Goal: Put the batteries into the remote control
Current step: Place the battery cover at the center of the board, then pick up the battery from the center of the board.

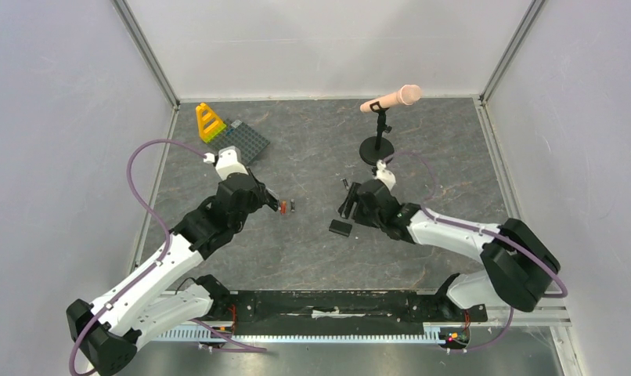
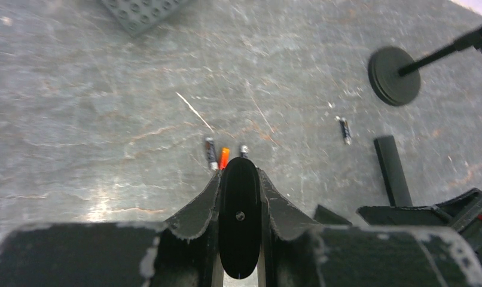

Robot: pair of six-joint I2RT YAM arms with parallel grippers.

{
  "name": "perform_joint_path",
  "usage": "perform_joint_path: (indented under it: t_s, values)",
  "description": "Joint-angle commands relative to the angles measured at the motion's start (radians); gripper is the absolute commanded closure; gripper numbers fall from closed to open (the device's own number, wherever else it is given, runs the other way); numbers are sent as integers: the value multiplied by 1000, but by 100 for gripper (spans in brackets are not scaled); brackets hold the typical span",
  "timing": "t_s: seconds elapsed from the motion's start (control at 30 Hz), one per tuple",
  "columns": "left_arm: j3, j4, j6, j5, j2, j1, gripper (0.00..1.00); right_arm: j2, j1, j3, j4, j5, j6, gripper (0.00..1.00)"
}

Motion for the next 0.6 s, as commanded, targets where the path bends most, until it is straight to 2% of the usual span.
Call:
perform_joint_path:
  t_s: [0.0,0.17,0.33,0.57]
  values:
    - [80,-71,3,-185,-14,3,98,104,42,227,-134,124,-173,30]
    - [114,-92,37,-214,-29,4,98,324,110,496,-186,109,-300,39]
    - [143,-137,54,-240,-41,6,98,512,159,714,-232,122,-360,54]
    - [152,-160,57,-220,-55,6,98,675,202,872,-251,132,-416,55]
